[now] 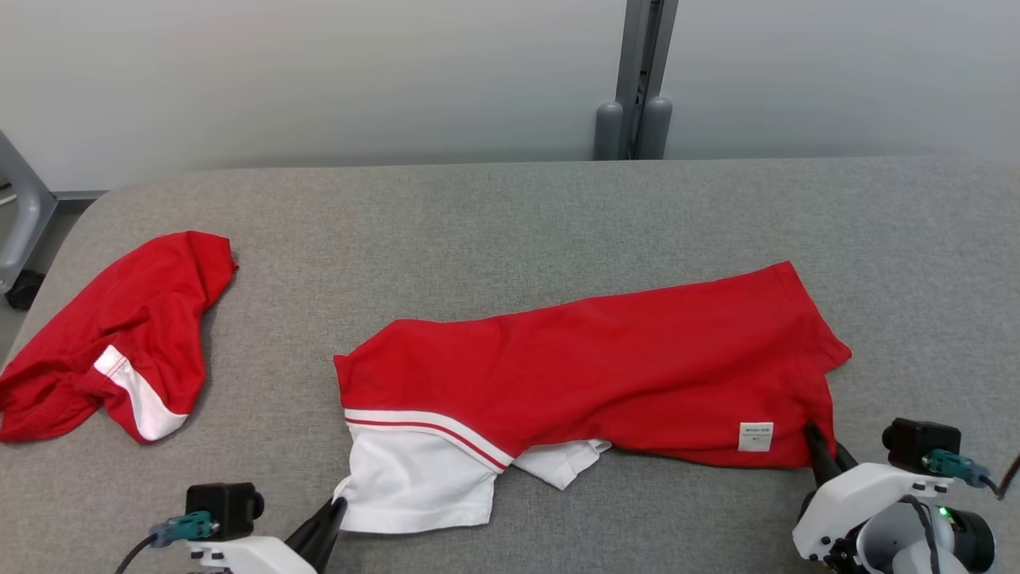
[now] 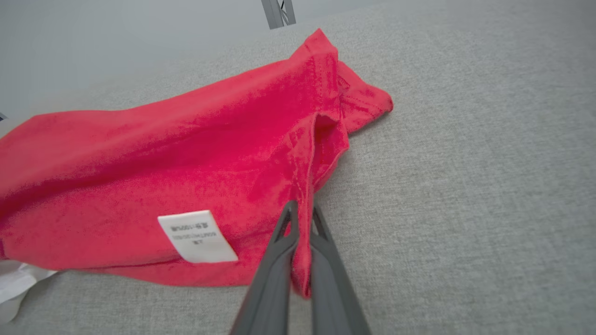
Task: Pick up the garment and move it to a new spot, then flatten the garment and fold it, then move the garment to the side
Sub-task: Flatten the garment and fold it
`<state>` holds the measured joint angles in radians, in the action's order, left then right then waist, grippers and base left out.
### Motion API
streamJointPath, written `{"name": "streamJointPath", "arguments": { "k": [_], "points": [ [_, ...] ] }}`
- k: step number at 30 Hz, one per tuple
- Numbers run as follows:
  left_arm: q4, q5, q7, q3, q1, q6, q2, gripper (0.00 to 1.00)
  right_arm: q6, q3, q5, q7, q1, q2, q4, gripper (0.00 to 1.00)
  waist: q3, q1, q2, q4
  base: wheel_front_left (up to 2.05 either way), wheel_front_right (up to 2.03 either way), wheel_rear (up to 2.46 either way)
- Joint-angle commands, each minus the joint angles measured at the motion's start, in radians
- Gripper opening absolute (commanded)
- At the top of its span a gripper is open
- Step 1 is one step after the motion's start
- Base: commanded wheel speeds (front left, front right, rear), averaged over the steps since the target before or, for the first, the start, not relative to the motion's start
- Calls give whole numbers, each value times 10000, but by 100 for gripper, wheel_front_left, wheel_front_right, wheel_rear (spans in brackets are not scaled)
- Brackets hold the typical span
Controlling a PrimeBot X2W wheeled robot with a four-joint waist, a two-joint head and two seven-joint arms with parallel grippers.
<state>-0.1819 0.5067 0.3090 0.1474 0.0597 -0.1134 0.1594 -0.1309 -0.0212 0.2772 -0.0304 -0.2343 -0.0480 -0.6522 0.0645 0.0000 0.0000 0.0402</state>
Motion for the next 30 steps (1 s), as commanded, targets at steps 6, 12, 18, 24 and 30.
{"name": "streamJointPath", "arguments": {
  "k": [6,12,18,24,30],
  "points": [
    [1890,663,327,-479,747,54,328,0,3,-203,446,65,720,-53,1455,0,-225,0,0,70,0,0,0],
    [2966,656,563,-484,292,70,635,0,1,-172,1242,522,763,-52,3152,0,-36,0,0,-35,0,0,0],
    [2832,361,593,-553,-2053,-78,1479,0,1,4,1335,819,-761,-141,4133,0,895,0,0,-186,0,0,0],
    [1314,1130,939,-535,-5688,-190,2347,0,1,245,1330,963,-3672,-117,3794,0,2443,0,0,-369,0,0,0],
    [-342,1768,895,-86,-9669,-171,3296,0,1,386,1482,671,-7072,-345,2838,0,4195,0,0,-460,0,0,0]
  ]
}}
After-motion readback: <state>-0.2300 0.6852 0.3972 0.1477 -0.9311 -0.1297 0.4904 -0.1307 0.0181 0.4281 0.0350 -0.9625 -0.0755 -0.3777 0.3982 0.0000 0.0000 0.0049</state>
